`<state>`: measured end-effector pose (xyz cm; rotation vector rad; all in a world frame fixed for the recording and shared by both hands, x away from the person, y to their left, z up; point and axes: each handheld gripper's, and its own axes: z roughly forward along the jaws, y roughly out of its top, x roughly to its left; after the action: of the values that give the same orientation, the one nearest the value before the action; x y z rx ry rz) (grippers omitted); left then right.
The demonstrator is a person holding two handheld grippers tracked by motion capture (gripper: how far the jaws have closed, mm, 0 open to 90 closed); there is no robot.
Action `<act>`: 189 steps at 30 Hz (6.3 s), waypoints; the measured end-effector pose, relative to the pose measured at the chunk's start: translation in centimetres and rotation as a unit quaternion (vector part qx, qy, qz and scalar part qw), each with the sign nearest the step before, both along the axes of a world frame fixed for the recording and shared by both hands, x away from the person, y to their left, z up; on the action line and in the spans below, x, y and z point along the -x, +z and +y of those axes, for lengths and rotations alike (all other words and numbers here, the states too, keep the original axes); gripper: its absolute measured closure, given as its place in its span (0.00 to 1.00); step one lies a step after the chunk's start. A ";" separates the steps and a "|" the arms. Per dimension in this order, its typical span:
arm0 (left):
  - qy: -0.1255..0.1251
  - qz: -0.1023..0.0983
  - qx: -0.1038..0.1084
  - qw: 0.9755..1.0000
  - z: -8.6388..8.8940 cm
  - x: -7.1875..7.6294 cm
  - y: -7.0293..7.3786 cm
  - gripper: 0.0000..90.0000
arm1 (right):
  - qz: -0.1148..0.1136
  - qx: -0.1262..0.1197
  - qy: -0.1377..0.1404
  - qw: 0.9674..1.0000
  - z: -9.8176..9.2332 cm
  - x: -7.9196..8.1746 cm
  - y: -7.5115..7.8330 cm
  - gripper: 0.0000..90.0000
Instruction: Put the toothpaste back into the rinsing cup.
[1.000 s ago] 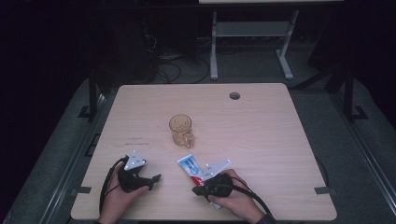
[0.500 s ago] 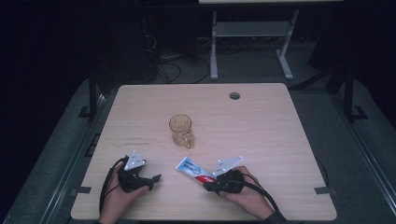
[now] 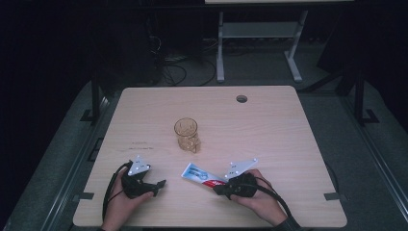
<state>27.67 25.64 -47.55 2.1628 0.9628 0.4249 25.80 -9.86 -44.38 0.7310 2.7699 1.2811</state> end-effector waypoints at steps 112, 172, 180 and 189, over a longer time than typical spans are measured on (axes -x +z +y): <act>0.001 0.001 -0.001 1.000 0.0 0.0 0.0 0.15 | 0.007 0.114 -0.015 0.993 7.1 -6.3 1.2 0.80; 0.002 0.002 0.001 1.000 0.0 0.0 0.0 0.15 | -0.064 -0.122 -0.098 0.986 -1.0 -7.0 8.2 0.81; 0.001 0.001 0.000 1.000 0.0 0.0 0.0 0.15 | -0.080 -0.144 -0.101 0.981 -1.0 -7.3 8.7 0.81; 0.001 0.001 0.001 1.000 0.0 0.0 0.0 0.15 | -0.093 -0.154 -0.103 0.978 -0.4 -8.1 9.7 0.81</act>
<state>27.66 25.63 -47.54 2.1617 0.9666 0.4235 33.89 -10.30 -34.63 0.8358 2.3101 1.6557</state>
